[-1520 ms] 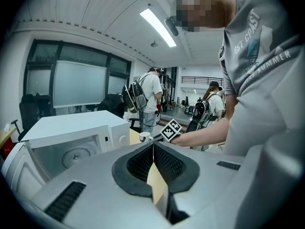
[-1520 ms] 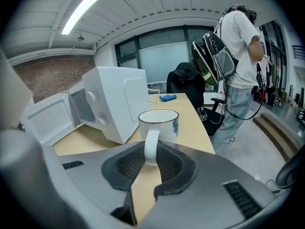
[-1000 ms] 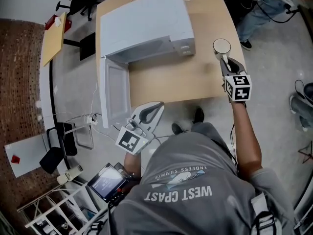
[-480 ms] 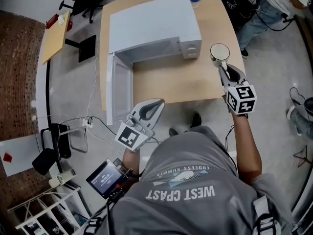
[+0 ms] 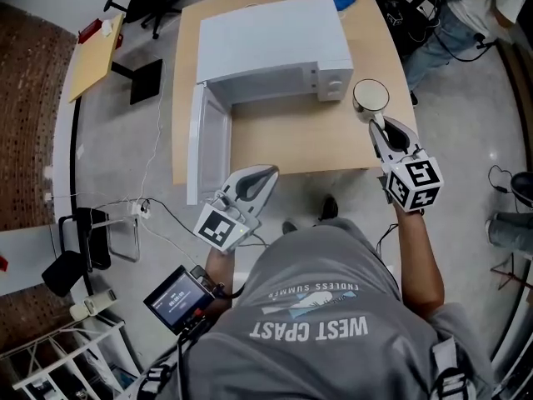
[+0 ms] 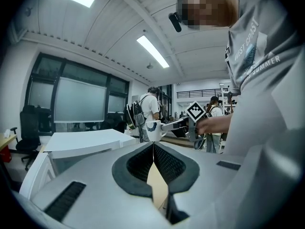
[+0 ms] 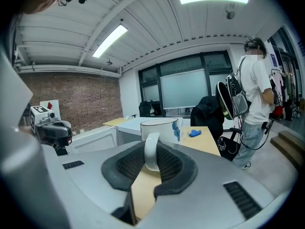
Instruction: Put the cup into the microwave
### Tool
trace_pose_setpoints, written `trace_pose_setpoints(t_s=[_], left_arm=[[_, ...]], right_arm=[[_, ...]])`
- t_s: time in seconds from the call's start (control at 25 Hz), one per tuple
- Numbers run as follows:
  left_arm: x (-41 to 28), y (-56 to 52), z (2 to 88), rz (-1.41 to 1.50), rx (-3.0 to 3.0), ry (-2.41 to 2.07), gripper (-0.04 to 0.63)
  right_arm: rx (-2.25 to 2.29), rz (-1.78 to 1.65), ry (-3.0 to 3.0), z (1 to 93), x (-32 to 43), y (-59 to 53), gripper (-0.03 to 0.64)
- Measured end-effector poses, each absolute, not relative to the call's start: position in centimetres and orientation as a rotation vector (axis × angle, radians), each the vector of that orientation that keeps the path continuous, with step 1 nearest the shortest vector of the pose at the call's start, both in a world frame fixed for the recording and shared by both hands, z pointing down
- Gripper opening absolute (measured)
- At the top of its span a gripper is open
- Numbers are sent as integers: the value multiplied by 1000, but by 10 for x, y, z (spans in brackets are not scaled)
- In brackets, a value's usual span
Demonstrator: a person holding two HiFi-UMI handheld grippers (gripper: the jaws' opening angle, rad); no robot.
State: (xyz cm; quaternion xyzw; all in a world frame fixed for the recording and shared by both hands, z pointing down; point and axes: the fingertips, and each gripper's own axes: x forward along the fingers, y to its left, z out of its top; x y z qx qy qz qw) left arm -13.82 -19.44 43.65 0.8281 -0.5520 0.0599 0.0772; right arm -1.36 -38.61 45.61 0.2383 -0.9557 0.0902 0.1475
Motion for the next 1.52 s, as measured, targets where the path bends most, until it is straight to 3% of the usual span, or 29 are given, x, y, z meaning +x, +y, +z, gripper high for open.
trace_pose_setpoints(t_s=[1.52], left_arm=[[-253,-63,431,24,2432,-1771,20]], right_arm=[[445,250,-2811,436,-171,-255,74]])
